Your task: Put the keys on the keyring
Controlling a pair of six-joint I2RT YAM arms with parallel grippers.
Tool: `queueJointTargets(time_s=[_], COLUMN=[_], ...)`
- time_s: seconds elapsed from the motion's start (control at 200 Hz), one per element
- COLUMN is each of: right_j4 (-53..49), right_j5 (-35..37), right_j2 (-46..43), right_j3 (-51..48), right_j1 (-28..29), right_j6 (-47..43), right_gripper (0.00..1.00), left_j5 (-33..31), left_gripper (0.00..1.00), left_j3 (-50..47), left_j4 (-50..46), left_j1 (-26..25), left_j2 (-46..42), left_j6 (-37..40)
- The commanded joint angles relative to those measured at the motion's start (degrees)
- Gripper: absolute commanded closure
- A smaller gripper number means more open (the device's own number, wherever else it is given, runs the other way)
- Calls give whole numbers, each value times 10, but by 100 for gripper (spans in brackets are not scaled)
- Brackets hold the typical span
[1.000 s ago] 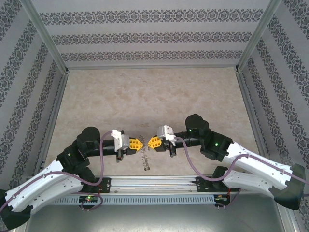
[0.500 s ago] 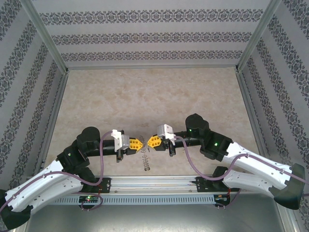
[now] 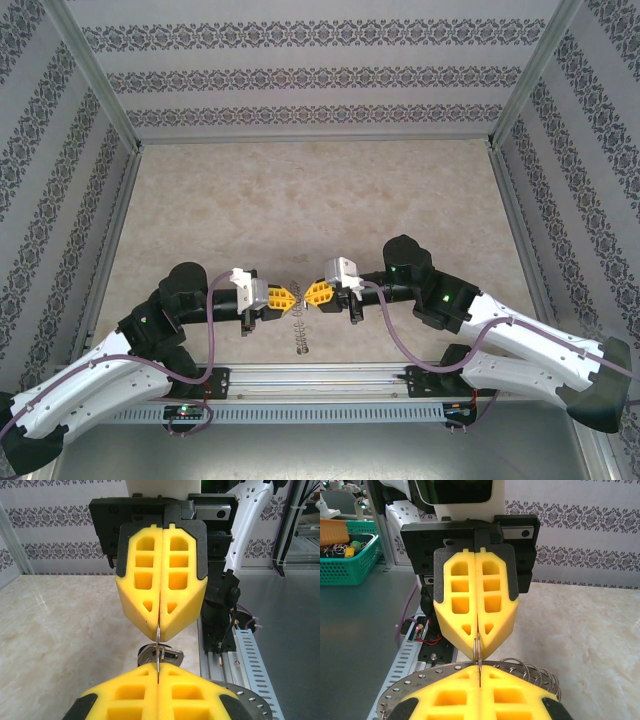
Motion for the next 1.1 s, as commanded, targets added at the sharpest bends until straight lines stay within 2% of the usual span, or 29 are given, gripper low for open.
queueJointTargets(time_s=[0.0, 1.094], right_j4=[8, 17], right_j5=[-27, -34], right_j2=[-8, 12], right_j3=[-3, 3], right_j1=[5, 5], right_j6=[11, 15], right_gripper=[100, 100], left_j5=[-9, -7], left_gripper=[100, 100], left_j3=[8, 10], left_j4=[16, 14], left_j1=[-2, -2], left_j2=[-8, -10], left_j6=[10, 11])
